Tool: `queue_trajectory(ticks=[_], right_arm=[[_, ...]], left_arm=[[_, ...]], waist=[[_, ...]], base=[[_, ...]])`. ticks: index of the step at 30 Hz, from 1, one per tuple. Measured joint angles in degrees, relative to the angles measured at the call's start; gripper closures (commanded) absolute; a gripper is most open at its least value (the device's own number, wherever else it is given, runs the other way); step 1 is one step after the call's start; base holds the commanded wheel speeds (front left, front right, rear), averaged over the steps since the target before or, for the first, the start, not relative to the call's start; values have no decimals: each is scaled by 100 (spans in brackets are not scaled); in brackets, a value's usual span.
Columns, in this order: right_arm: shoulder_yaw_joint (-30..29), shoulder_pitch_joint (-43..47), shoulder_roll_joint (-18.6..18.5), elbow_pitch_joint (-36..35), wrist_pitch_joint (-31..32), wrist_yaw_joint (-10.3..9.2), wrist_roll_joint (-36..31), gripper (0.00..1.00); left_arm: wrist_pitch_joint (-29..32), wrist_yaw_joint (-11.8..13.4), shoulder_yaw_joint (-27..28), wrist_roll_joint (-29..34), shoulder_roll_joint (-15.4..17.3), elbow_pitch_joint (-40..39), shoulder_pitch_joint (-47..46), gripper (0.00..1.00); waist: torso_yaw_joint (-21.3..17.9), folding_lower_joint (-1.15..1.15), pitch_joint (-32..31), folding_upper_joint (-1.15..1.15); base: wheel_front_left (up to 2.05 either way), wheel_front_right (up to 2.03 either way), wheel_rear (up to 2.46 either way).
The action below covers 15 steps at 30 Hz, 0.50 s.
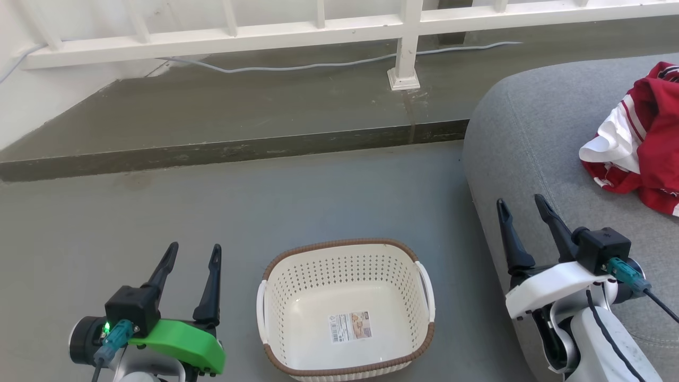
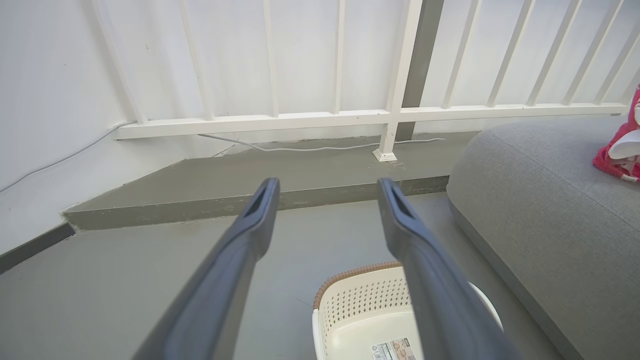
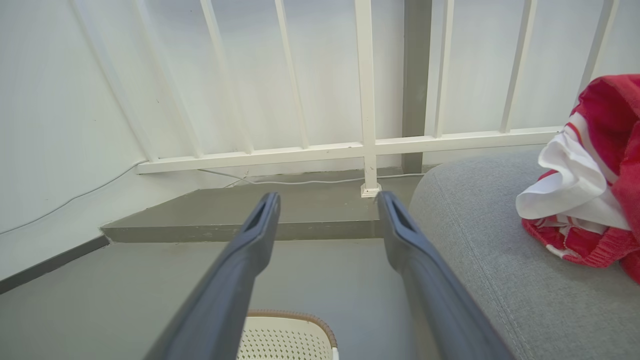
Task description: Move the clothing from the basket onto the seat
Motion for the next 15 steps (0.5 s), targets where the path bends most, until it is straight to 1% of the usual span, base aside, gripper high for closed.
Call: queue_trajectory(ticks=[3,8,9,15], right_arm=[[-4,30,-1,-99,45,-49,0,0],[-1,128,0,-264,99,-58,-12,0],[0,130,0,-299,100,-96,-14,0],[7,242,1,-450,158,-147,-15,0]], left_arm=[[0,0,53,1,-22,-2,6,0],[1,1,167,13,-98,2,27,0],[1,1,182,20,-125,3,43,0],[9,1,304,59,-164,12,125,0]], waist=[[-4,0,3,0],[-12,0,8,0],[-13,0,9,0],[-17,0,13,0]], base=[[0,0,0],[0,0,0],[0,0,0],[0,0,0]])
